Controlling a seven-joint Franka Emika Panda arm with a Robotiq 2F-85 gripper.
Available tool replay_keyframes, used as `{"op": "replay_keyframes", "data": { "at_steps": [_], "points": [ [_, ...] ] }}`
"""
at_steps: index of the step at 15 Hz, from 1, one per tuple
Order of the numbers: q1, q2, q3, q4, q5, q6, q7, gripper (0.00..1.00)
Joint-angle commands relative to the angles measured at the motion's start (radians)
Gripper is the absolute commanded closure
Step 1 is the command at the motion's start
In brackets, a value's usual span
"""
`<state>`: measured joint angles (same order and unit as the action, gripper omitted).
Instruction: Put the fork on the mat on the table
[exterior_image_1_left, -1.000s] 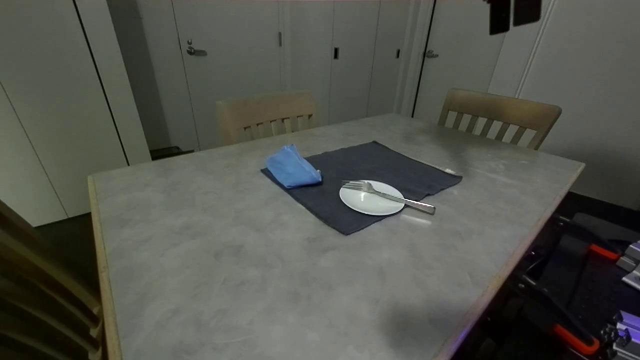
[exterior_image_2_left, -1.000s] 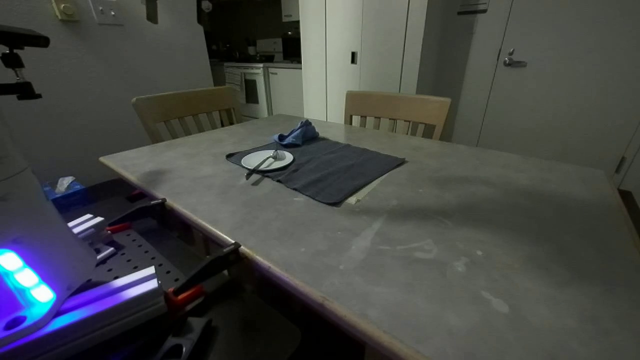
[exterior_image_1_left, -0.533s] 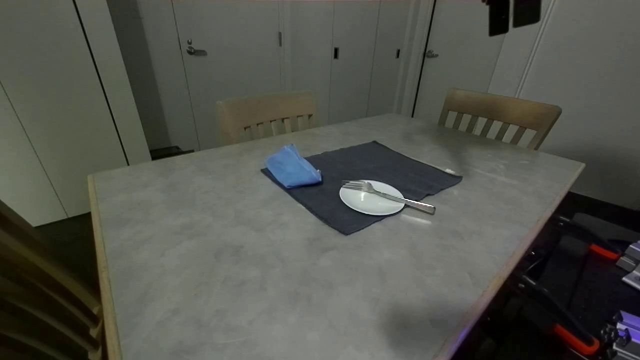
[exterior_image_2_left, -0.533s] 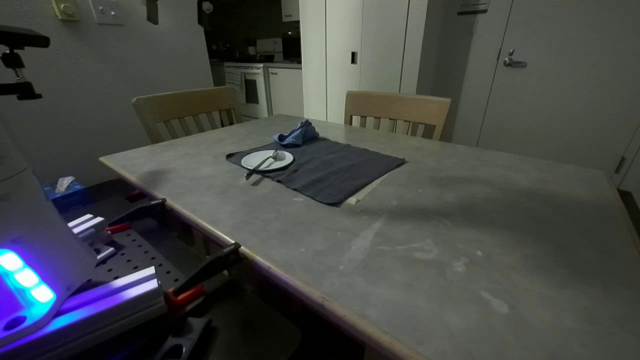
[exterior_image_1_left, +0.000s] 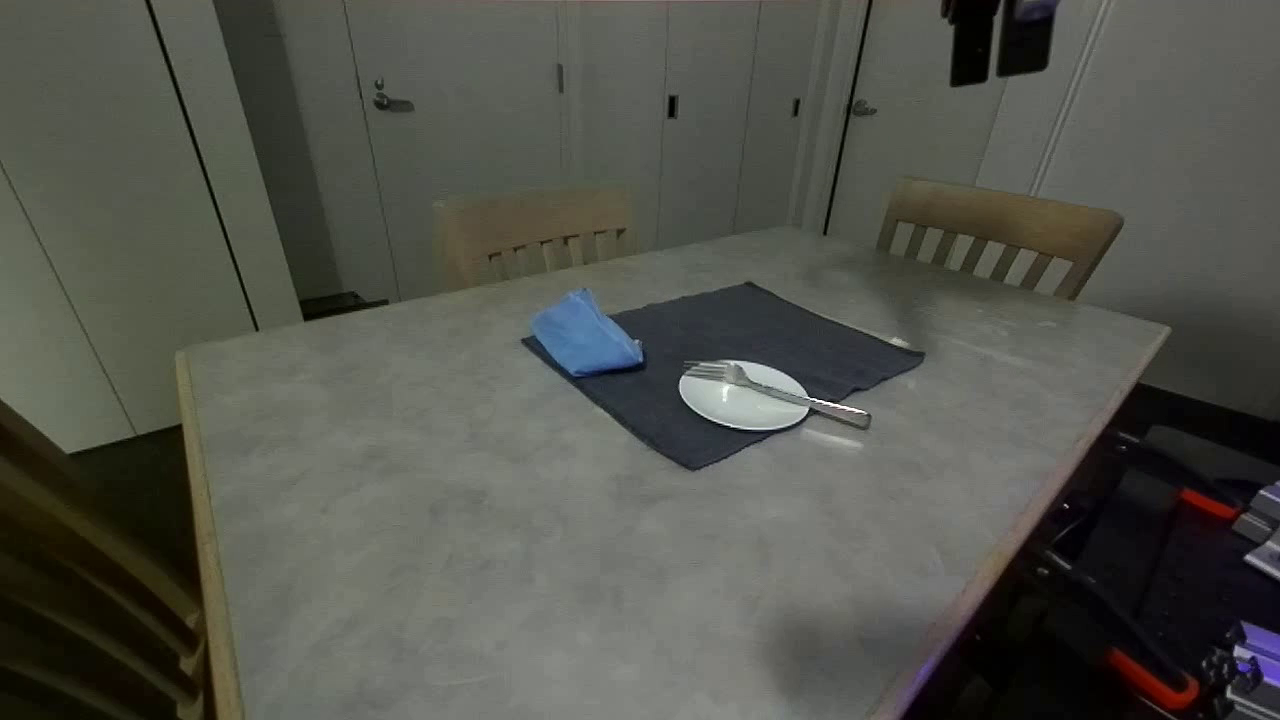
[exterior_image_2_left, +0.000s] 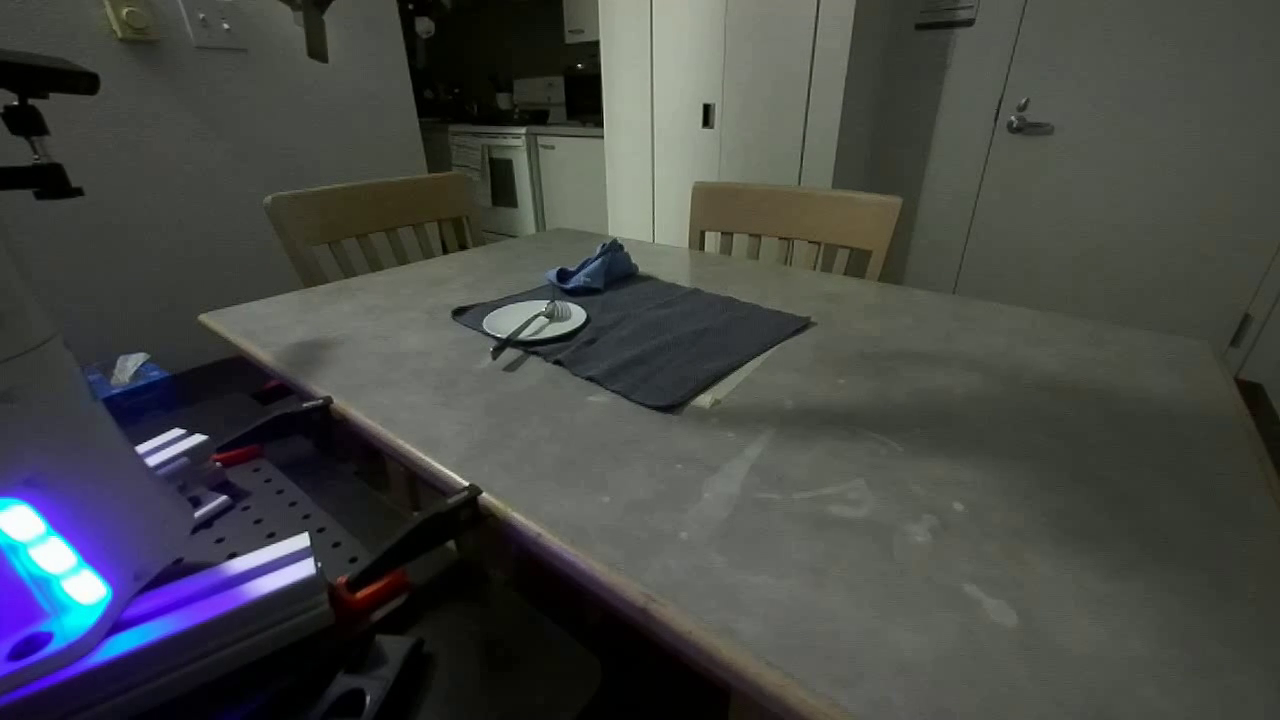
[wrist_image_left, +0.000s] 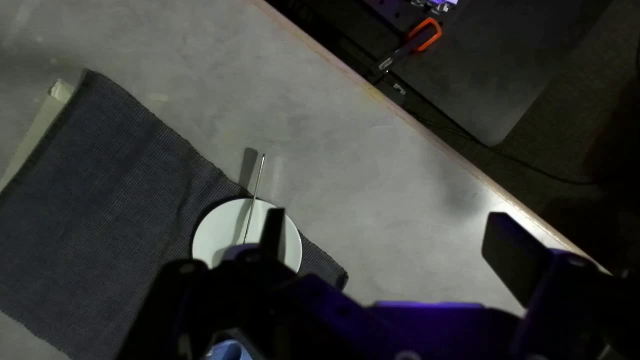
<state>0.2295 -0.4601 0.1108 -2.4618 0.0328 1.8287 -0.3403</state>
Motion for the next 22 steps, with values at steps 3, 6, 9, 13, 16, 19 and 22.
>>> {"op": "replay_keyframes", "data": {
  "at_steps": [3,6,9,13,16,19,22],
  "points": [
    [0.003,-0.063,-0.052,-0.117,0.011,0.163,-0.085,0.0],
    [-0.011,-0.061,-0.075,-0.152,-0.004,0.217,-0.084,0.0],
    [-0.016,-0.043,-0.106,-0.185,0.009,0.27,-0.091,0.0],
    [-0.043,-0.012,-0.125,-0.251,-0.017,0.409,-0.066,0.0],
    [-0.062,0.041,-0.135,-0.276,-0.023,0.506,-0.054,0.0],
    [-0.077,0.108,-0.141,-0.284,-0.018,0.563,-0.05,0.0],
    [-0.077,0.208,-0.148,-0.26,0.009,0.566,-0.052,0.0]
  ]
}}
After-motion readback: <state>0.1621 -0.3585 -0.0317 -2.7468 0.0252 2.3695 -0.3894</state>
